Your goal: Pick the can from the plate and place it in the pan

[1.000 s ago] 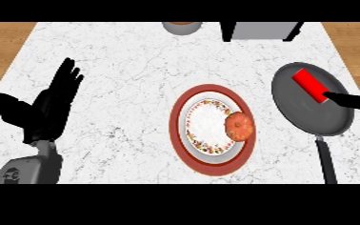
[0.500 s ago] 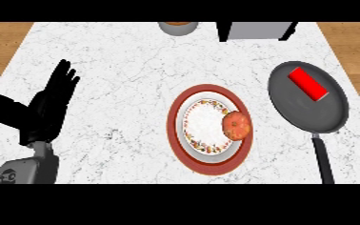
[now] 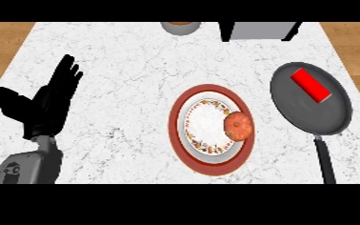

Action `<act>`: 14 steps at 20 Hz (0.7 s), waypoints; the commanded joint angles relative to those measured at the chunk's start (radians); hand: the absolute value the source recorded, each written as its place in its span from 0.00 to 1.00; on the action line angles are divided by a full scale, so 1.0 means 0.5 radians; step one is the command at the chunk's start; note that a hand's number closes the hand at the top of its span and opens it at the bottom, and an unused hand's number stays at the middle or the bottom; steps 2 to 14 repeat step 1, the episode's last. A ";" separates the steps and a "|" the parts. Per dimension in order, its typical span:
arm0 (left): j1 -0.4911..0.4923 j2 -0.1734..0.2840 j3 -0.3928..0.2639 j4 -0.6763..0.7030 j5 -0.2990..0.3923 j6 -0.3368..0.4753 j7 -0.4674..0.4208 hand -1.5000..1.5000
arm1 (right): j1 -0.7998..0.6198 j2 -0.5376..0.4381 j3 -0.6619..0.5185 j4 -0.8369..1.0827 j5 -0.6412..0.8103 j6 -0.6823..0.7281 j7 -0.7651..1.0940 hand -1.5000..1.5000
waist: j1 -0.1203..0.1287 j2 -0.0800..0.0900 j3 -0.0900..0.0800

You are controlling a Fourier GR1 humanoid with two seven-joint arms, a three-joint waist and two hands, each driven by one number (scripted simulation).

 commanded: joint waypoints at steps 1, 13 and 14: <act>-0.047 -0.005 -0.032 -0.070 -0.038 0.027 0.095 0.50 | 0.110 -0.070 0.024 -0.044 -0.085 0.052 -0.001 0.00 | 0.014 0.003 0.001; -0.047 -0.005 -0.032 -0.070 -0.038 0.027 0.095 0.50 | 0.110 -0.070 0.024 -0.044 -0.085 0.052 -0.001 0.00 | 0.014 0.003 0.001; -0.047 -0.005 -0.032 -0.070 -0.038 0.027 0.095 0.50 | 0.110 -0.070 0.024 -0.044 -0.085 0.052 -0.001 0.00 | 0.014 0.003 0.001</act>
